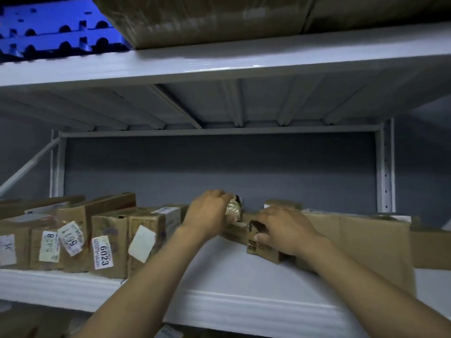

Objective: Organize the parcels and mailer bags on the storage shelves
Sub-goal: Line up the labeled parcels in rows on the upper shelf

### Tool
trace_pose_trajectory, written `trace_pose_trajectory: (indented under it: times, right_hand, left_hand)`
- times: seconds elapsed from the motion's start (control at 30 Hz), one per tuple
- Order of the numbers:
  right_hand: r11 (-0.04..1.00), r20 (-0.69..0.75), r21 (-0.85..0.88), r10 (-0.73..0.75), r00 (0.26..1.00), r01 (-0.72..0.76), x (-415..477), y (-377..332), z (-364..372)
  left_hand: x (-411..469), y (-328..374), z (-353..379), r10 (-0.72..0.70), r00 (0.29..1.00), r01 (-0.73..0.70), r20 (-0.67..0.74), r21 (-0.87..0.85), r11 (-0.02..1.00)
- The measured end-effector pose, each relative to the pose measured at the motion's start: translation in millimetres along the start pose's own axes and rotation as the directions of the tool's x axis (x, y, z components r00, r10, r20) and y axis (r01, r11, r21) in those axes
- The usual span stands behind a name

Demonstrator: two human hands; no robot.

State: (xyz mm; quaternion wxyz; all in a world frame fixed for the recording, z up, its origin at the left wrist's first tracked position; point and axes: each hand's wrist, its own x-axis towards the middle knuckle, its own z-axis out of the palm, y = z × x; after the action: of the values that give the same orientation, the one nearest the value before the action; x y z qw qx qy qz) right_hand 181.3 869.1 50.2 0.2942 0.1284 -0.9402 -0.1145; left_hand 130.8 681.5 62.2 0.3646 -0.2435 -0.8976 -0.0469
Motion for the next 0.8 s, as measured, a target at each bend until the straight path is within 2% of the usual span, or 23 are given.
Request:
trace_pose_trajectory:
  times: [0.13,0.27,0.33,0.47,0.57,0.67,0.8]
  right_hand:
    - [0.993,0.037,-0.117,-0.022,0.999,0.026,9.0,11.8,10.0]
    - [0.989,0.008,-0.147,-0.009,1.0,0.01,11.4,31.2,29.5]
    - [0.991,-0.024,-0.135,0.004,1.0,-0.007,14.3,42.1,46.4]
    - [0.998,-0.014,-0.007,0.069,0.998,-0.069,16.5,57.8,59.8]
    - [0.995,-0.03,0.032,0.092,0.995,-0.091,16.4,62.8,60.7]
    - [0.992,-0.033,0.068,0.11,0.993,-0.107,16.3,61.6,58.2]
    - [0.991,-0.046,0.087,0.109,0.993,-0.104,14.2,59.6,55.2]
  left_hand:
    - [29.1,-0.6,48.4,-0.137,0.987,0.143,0.079,-0.067,0.987]
    - [61.5,-17.9,86.8,-0.173,0.979,0.175,0.11,-0.01,0.985]
    - [79.4,-26.5,98.4,-0.162,0.98,0.161,0.112,0.021,0.987]
    - [112.1,-39.9,115.6,-0.068,0.983,0.045,0.168,0.138,0.989]
    - [122.8,-47.4,133.7,-0.072,0.972,0.029,0.224,0.19,0.981]
    - [125.8,-53.8,147.8,-0.06,0.975,0.006,0.213,0.244,0.97]
    - [124.3,-60.0,153.7,-0.03,0.989,-0.004,0.145,0.232,0.973]
